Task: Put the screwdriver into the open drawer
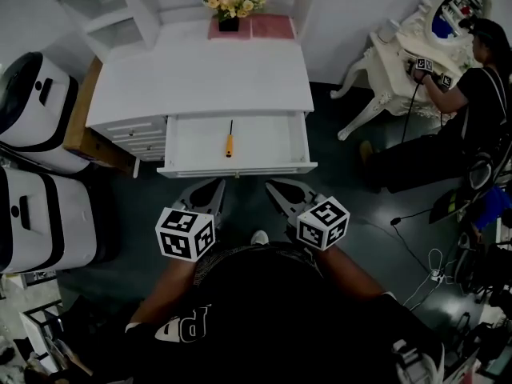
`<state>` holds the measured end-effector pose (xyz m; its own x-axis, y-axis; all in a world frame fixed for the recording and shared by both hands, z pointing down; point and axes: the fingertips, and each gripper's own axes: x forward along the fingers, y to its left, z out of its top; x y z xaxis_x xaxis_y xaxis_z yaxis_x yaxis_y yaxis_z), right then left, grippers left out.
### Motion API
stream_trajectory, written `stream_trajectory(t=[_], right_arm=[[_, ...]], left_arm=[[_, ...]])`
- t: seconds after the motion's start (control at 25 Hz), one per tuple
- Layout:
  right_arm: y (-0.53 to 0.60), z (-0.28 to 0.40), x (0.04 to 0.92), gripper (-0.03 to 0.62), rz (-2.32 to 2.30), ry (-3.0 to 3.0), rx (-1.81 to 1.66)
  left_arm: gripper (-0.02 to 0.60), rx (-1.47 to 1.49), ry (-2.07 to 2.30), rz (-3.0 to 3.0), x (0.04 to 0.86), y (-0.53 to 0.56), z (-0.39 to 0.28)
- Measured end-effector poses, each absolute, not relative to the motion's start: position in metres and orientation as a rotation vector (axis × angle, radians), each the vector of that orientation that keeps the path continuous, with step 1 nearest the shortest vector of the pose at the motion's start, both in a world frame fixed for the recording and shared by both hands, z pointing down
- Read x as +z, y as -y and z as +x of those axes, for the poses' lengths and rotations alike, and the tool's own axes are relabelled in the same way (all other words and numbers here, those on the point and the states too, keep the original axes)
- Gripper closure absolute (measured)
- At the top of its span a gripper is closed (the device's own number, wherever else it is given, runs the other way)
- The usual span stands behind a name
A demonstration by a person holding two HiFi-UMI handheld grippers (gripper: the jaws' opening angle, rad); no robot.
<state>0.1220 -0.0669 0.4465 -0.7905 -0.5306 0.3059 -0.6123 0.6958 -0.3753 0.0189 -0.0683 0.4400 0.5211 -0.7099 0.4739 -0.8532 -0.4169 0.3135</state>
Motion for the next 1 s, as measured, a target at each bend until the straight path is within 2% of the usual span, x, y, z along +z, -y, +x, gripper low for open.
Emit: stream_trajectory(t=[1.0], right_arm=[[0.048,0.062,0.443,0.586,1.050,2.611,0.679]], left_arm=[[0.571,0.362,1.163,2.291,0.436,0.053,-0.045]])
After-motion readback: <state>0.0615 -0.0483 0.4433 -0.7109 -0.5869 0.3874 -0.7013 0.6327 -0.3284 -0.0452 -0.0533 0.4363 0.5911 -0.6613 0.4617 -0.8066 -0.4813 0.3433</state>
